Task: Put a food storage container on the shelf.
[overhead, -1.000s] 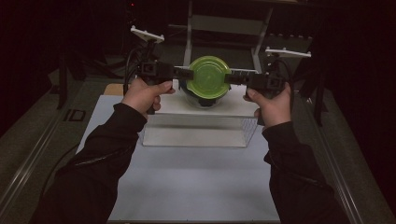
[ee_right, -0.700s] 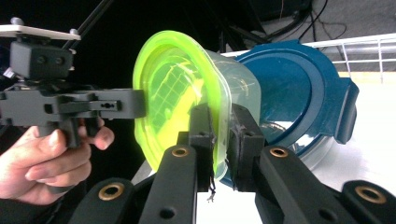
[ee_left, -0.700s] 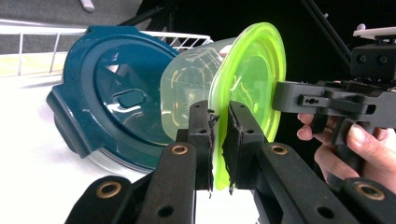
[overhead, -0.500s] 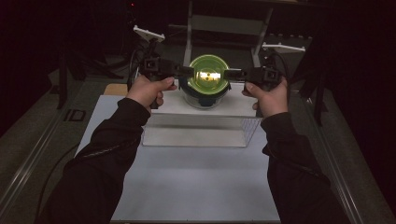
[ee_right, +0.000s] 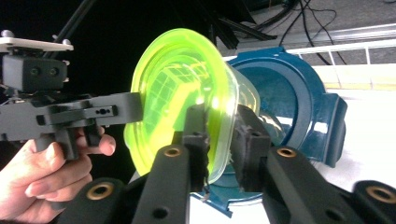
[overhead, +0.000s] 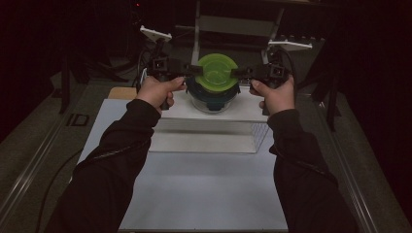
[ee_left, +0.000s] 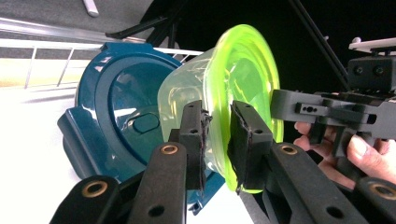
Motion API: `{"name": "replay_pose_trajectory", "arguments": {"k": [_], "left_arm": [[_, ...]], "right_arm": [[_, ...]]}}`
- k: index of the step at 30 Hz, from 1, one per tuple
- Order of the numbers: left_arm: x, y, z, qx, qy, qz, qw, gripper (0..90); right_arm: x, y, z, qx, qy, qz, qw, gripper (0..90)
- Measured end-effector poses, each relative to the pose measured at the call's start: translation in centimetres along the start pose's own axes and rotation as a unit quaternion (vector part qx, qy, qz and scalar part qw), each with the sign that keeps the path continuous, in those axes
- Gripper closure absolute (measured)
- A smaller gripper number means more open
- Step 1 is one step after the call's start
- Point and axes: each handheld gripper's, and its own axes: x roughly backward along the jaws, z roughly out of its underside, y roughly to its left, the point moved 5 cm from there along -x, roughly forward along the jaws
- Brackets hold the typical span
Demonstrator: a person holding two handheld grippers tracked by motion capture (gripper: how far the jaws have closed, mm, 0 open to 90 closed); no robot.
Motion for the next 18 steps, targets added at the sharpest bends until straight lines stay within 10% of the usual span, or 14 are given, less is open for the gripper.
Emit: {"name": "replay_pose_trajectory", "arguments": {"k": [18], "left_arm": [[-0.38,0.64,-0.49,-0.011,-0.03,-0.017,0.9993,45.2]], "right_arm": [[-1.11,-0.36,-0.68,0.008,-0.014,0.001,0.9999,46.3]]}}
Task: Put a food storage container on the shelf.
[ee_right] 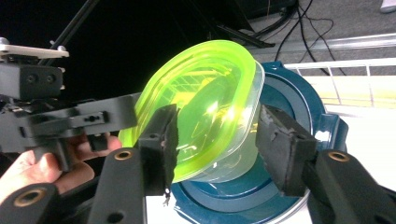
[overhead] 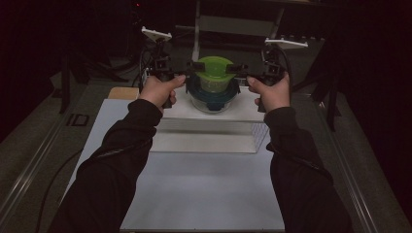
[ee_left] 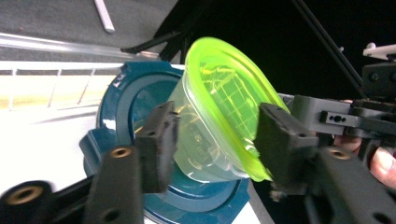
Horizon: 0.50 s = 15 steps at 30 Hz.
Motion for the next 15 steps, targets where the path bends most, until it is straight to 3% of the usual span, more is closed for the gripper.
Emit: {"name": "replay_pose_trajectory", "arguments": {"k": [2,4,7,11,14,15], "left_arm": [[0.4,-0.1,0.0,-0.007,-0.004,-0.001,1.0,44.4],[0.9,-0.3,0.1,-0.023,-0.009,0.028,0.9993,33.5],[1.3,-0.3,0.5,-0.029,-0.013,0.035,0.9989,30.0],[1.8,-0.3,1.4,-0.058,-0.008,0.033,0.9977,13.4],[2.1,-0.3,1.9,-0.065,-0.013,0.045,0.9968,4.7],[2.4,-0.3,2.4,-0.08,-0.014,0.053,0.9953,4.7]], "right_arm": [[0.0,0.0,0.0,0.004,-0.002,0.002,1.0,40.8],[0.1,0.0,0.0,0.008,-0.004,0.0,1.0,35.8],[0.5,0.0,0.1,0.02,-0.01,-0.015,0.9996,27.0],[1.2,-0.1,0.7,0.036,-0.014,-0.013,0.9992,23.4],[1.4,-0.2,1.0,0.044,-0.015,-0.007,0.9989,23.4],[1.5,-0.2,1.1,0.045,-0.014,-0.007,0.9989,23.4]]}}
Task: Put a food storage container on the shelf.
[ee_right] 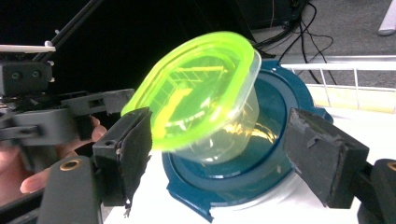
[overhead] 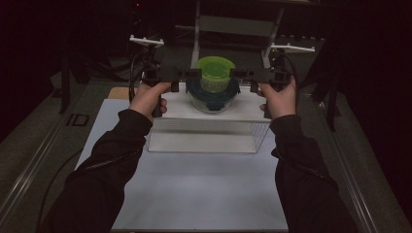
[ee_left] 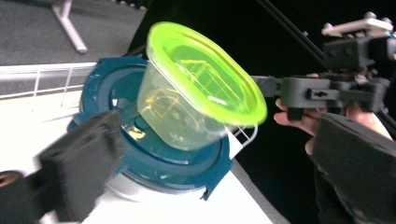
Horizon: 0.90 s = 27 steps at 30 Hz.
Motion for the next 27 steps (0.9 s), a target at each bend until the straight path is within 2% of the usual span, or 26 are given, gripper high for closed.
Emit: {"name": "replay_pose_trajectory", "arguments": {"k": [1,5,9,12,17,24,27], "left_arm": [[0.2,-0.1,0.3,-0.009,-0.001,0.001,1.0,0.8],[0.9,-0.3,1.4,-0.035,-0.015,0.005,0.9993,0.7],[1.7,-0.6,2.5,-0.051,-0.034,0.01,0.9981,0.7],[2.2,-0.9,3.5,-0.074,-0.037,0.01,0.9965,0.8],[2.8,-1.7,5.0,-0.104,-0.042,0.011,0.9936,0.8],[2.8,-2.2,7.6,-0.122,-0.024,0.011,0.9922,0.8],[2.6,-2.1,8.8,-0.12,-0.018,0.016,0.9925,0.8]], "right_arm": [[0.2,-0.1,0.5,0.006,0.002,0.0,1.0,23.4],[0.7,-0.1,1.5,0.021,0.003,0.004,0.9998,23.4],[1.2,-0.2,2.6,0.033,0.003,0.006,0.9994,23.4],[1.6,-0.2,3.6,0.043,0.006,0.005,0.999,23.1],[1.8,-0.4,5.4,0.046,0.008,-0.002,0.9989,22.9],[1.5,-0.5,8.1,0.055,0.018,-0.01,0.9983,21.6],[1.3,-0.6,9.3,0.052,0.016,-0.018,0.9984,21.1]]}}
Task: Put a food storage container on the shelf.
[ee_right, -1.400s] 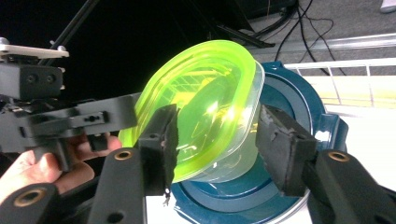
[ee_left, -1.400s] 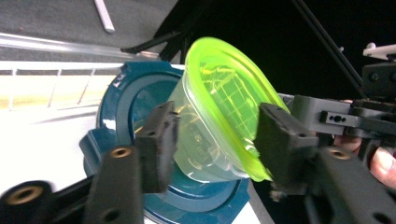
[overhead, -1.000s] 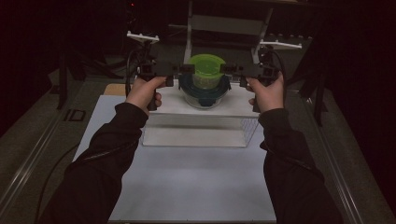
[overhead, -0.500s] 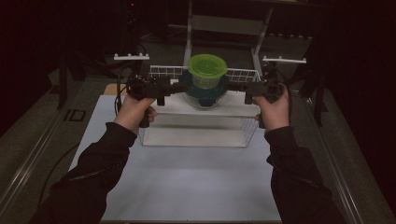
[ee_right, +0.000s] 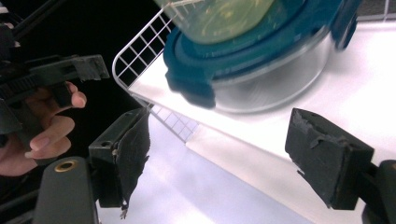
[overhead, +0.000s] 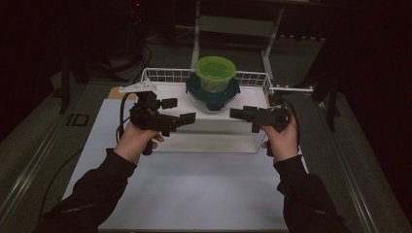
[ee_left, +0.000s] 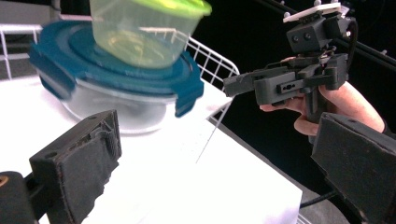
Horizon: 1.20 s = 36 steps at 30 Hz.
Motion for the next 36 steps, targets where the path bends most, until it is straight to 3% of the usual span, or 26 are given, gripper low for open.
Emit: {"name": "replay_pose_trajectory", "arguments": {"k": [4,15,25,36], "left_arm": [[-0.1,-0.2,1.9,-0.013,0.011,-0.002,0.9998,0.8],[-0.2,-1.0,6.8,-0.027,0.035,0.009,0.999,0.8],[-0.3,-2.2,10.5,-0.055,0.057,0.019,0.9967,0.8],[-0.5,-3.0,15.2,-0.064,0.086,0.027,0.9938,0.8]], "right_arm": [[-0.2,0.0,1.7,0.006,-0.002,-0.01,0.9999,19.7],[-0.7,-0.7,6.2,0.019,0.004,-0.005,0.9998,19.3],[-0.8,-1.0,9.8,0.031,0.002,-0.007,0.9995,18.9],[-1.3,-2.0,14.0,0.026,0.018,-0.007,0.9995,18.7]]}}
